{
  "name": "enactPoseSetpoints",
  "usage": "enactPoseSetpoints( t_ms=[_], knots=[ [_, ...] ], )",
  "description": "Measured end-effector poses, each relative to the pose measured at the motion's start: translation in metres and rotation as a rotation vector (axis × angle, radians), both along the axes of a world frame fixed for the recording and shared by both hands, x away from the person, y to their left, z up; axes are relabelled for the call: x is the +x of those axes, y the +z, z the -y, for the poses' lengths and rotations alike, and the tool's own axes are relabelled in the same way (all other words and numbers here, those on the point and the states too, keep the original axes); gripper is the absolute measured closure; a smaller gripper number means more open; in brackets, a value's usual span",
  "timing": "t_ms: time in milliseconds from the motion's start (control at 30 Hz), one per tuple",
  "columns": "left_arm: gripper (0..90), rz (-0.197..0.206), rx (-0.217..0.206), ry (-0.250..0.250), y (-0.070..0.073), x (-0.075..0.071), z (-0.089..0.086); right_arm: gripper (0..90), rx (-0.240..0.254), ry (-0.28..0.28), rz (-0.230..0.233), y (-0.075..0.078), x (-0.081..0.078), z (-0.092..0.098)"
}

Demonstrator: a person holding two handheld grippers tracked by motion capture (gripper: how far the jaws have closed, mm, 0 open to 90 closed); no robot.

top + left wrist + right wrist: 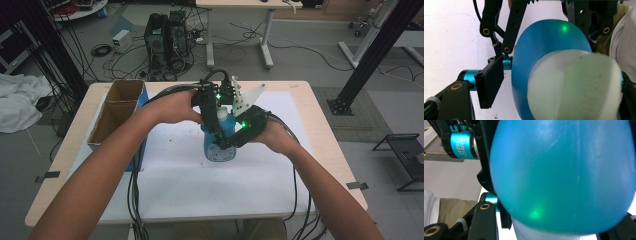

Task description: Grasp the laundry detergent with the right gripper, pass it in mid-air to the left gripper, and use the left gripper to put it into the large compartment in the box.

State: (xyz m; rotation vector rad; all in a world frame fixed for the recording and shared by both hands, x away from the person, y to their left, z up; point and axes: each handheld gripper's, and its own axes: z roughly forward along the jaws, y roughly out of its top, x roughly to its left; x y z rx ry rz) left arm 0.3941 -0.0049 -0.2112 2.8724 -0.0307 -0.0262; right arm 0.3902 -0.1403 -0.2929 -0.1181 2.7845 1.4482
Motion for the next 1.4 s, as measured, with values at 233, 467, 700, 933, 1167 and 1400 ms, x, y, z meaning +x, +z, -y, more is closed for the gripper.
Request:
enactPoseSetpoints(
  t_ms=[233,467,700,933,1167,1400],
  knots=[
    [31.9,-0.011,-0.003,-0.018,0.001,-0.001,0.000,43.6,0.000,-0.040,-0.042,0.000,-0.004,-0.001],
    [34.3,-0.003,0.000,-0.013,0.001,-0.003,0.000,43.6,-0.021,-0.053,-0.090,0.001,-0.007,0.000],
    [37.7,0.008,0.000,-0.029,0.002,-0.005,0.001,43.6,-0.025,-0.048,-0.086,0.000,-0.007,0.000],
    [37.8,0.022,0.001,-0.035,0.001,-0.006,0.001,43.6,-0.030,-0.048,-0.042,-0.001,-0.005,0.000],
    [38.2,0.034,0.003,-0.039,0.002,-0.009,0.002,43.5,-0.029,-0.038,-0.024,0.000,-0.006,0.000],
    [38.2,0.039,0.000,-0.036,0.005,-0.011,0.001,42.4,-0.033,-0.043,-0.011,0.002,-0.009,-0.001]
  ],
)
